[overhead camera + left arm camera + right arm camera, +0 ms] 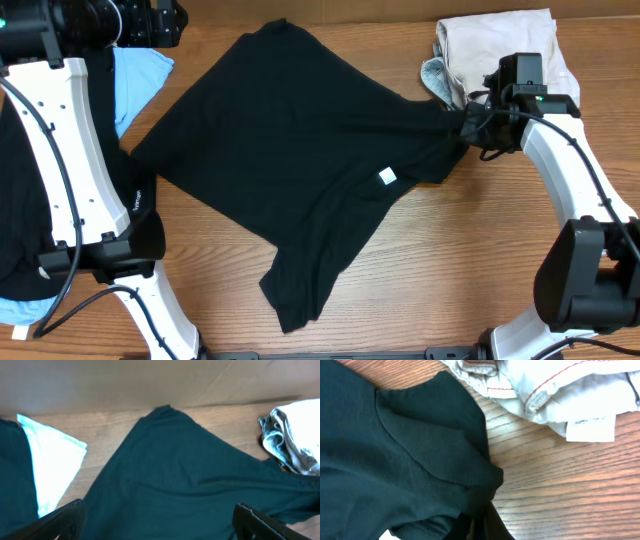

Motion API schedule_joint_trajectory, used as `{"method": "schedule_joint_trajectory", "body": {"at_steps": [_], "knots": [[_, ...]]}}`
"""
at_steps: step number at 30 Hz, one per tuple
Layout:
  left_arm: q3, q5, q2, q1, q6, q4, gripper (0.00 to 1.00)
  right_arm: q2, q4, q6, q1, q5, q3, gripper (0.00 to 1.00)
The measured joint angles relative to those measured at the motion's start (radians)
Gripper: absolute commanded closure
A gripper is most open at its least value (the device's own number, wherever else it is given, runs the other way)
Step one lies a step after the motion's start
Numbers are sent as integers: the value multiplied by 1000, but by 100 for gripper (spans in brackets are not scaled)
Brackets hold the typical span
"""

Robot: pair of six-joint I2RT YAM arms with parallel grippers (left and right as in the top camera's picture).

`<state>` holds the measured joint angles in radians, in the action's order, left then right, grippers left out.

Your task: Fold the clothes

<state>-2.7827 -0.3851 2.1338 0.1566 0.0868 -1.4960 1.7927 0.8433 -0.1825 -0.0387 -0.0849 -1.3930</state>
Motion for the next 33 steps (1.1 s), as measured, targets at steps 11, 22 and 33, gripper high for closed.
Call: {"method": "schedule_joint_trajectory", "body": {"at_steps": [11,22,33], "knots": [[252,110,2,-26,73,77,0,-6,140,28,4,-117,-93,3],[489,180,2,-19,134,101,1,-172,352,10,190,-227,-131,2],[873,312,5,8,66,356,5,-171,444,-68,361,-217,-131,3]]}}
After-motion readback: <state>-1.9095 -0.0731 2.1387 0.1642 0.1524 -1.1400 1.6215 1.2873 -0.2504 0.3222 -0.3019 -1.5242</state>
